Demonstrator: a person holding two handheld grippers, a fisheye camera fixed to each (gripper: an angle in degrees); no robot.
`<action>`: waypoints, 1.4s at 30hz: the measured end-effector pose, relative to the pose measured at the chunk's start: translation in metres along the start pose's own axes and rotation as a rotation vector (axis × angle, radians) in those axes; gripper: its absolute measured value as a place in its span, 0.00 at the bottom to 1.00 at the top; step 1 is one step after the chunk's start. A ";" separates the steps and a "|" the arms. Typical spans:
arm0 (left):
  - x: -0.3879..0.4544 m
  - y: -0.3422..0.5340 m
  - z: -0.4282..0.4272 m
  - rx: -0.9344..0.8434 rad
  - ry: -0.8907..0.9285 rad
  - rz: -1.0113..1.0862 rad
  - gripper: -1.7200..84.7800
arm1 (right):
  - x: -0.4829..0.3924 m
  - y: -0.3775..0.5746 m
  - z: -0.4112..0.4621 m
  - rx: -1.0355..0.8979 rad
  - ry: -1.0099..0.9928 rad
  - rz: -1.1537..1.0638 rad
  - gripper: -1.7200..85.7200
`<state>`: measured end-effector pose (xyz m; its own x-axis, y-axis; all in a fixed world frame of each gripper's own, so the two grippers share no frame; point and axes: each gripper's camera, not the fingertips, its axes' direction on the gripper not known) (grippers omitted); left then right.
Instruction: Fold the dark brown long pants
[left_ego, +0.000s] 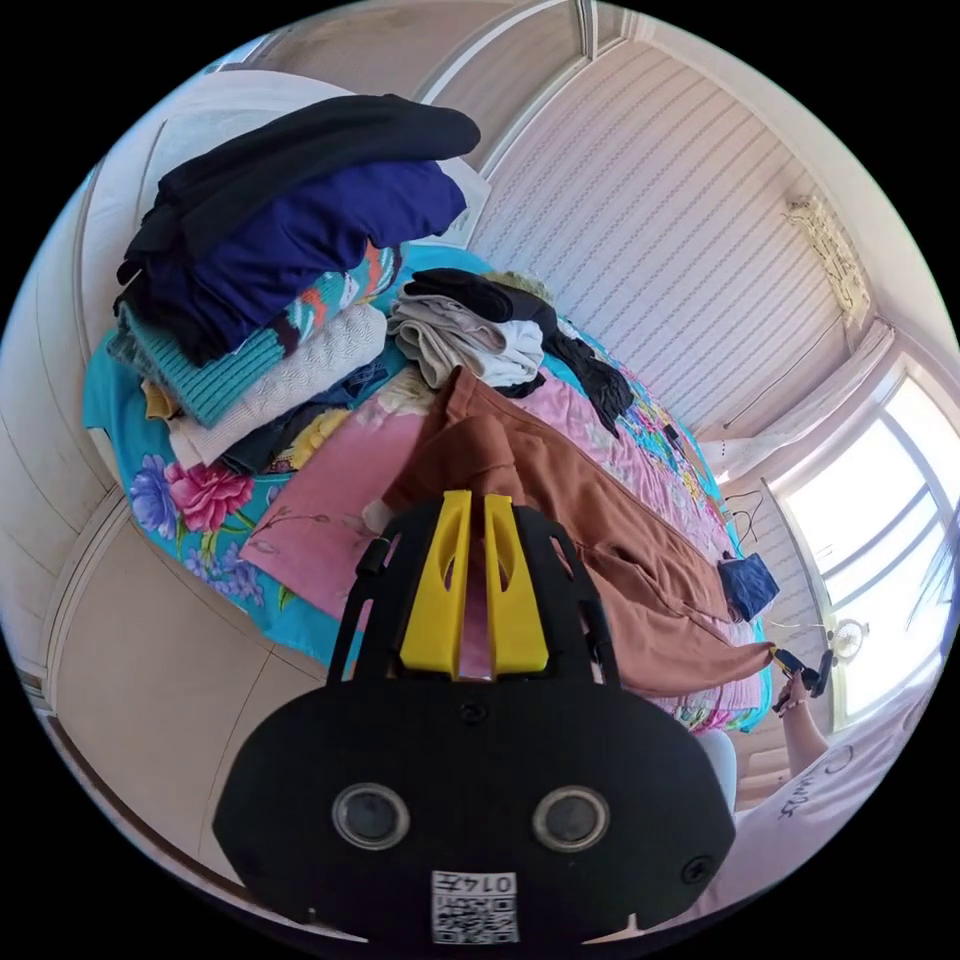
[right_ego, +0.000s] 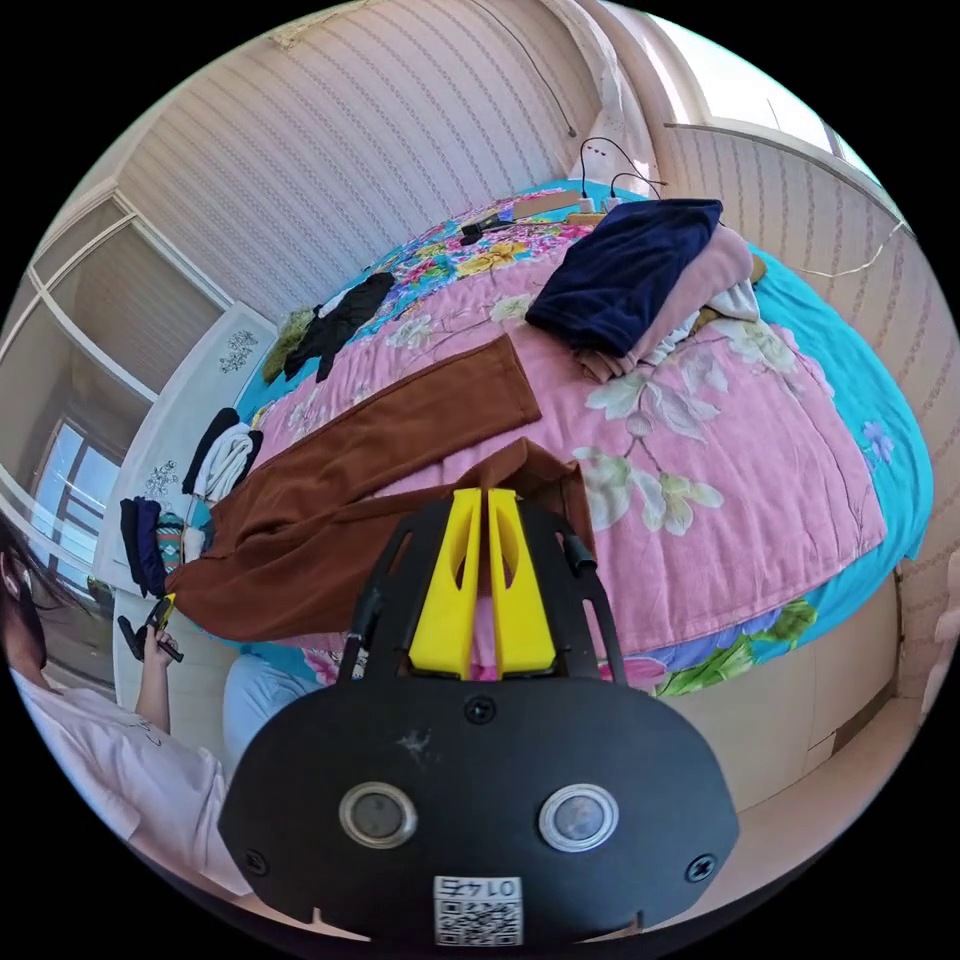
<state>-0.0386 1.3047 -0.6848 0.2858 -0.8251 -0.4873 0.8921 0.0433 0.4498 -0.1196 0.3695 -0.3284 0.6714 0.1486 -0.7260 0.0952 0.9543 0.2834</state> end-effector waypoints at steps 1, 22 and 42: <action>0.001 -0.010 0.005 0.007 0.020 -0.005 0.01 | 0.002 -0.010 0.003 0.004 0.000 -0.012 0.02; 0.022 -0.129 0.170 -0.046 -0.036 0.036 0.08 | 0.052 -0.129 0.153 -0.097 0.066 0.043 0.02; 0.017 -0.191 0.200 -0.016 -0.120 -0.074 0.09 | 0.045 -0.186 0.185 -0.105 0.115 0.041 0.06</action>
<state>-0.2744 1.1697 -0.6299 0.1758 -0.8876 -0.4258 0.9149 -0.0124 0.4035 0.0294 0.1511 -0.2978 0.5843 0.2108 -0.7837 -0.0116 0.9678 0.2516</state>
